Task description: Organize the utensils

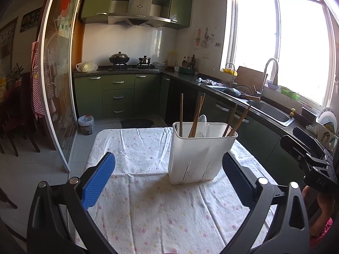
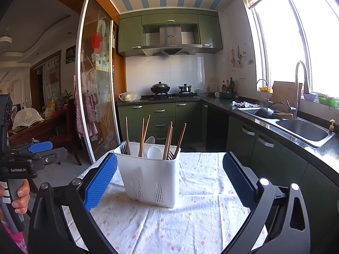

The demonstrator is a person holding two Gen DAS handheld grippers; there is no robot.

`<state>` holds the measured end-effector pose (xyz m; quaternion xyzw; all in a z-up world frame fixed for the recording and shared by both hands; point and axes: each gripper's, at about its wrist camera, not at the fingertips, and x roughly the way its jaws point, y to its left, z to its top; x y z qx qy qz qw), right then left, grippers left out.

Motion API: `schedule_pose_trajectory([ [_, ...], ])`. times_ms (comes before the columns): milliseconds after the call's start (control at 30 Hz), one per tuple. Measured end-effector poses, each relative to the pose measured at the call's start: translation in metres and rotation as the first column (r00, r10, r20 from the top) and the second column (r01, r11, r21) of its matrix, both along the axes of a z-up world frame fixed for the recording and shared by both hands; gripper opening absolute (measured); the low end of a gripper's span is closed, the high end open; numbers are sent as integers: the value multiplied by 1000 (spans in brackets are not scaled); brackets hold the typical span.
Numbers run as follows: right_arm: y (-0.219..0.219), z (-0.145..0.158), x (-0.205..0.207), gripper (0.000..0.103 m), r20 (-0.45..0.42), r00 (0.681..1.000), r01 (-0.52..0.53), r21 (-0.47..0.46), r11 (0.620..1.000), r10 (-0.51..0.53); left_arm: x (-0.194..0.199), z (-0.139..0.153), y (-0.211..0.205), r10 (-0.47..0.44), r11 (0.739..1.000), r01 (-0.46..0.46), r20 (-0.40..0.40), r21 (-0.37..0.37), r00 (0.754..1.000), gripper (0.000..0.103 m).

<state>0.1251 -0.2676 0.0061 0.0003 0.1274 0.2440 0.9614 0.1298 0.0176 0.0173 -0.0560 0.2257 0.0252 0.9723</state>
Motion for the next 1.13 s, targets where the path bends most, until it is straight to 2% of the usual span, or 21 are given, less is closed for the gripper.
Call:
schedule_pose_trajectory([
  [167, 0, 0, 0, 98, 0, 1000, 0, 0, 1000, 0, 3, -3, 4, -36, 997, 35, -20, -63, 999, 96],
  [300, -1, -1, 2, 98, -1, 1000, -1, 0, 1000, 1, -1, -4, 1, 22, 1000, -22, 4, -16, 1000, 96],
  [667, -1, -2, 1, 98, -1, 1000, -1, -1, 1000, 1, -3, -5, 3, 21, 1000, -20, 25, -23, 999, 96],
  [967, -2, -3, 2, 98, -2, 1000, -3, -2, 1000, 3, -4, -3, -1, 35, 999, -36, 33, 24, 999, 96],
  [1133, -2, -3, 2, 98, -1, 1000, -1, -3, 1000, 1, -3, -4, 0, 25, 1000, -26, 25, 10, 999, 96],
])
